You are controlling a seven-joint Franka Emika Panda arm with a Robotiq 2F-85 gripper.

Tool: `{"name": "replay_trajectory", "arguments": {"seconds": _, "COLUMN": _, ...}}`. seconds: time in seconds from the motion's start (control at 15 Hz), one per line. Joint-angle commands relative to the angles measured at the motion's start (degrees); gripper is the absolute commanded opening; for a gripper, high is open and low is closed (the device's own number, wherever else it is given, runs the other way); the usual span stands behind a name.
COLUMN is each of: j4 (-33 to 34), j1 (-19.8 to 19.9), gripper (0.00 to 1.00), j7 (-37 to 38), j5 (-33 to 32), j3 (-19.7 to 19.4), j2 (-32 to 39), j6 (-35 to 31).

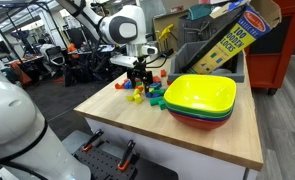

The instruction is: Pick up a yellow block and move it forward

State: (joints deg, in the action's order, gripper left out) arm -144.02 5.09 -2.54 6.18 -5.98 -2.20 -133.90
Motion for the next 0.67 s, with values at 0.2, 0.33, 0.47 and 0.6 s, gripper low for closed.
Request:
{"name": "replay_trajectory", "arguments": {"seconds": 0.2, "j4": 0.5, "j1": 0.1, "gripper": 1.0, "j7": 5.4, "j5": 7.2, "j3": 0.3, "j2": 2.8, "j6": 1.5}}
{"name": "replay_trajectory", "arguments": {"seconds": 0.33, "j4": 0.4, "j1": 0.3, "gripper": 1.0, "j7": 7.3, "j5": 7.7, "j3": 0.2, "j2": 3.4, "j6": 1.4}}
{"name": "replay_trajectory", "arguments": {"seconds": 0.47, "j4": 0.3, "j1": 0.5, "gripper": 1.0, "j7": 9.2, "j5": 7.5, "j3": -0.1, "j2": 4.2, "j6": 1.1}}
{"name": "replay_trajectory", "arguments": {"seconds": 0.6, "j4": 0.0, "j1": 0.9, "gripper": 1.0, "j7": 10.7, "j5": 7.7, "j3": -0.4, "j2": 4.9, "j6": 1.2}}
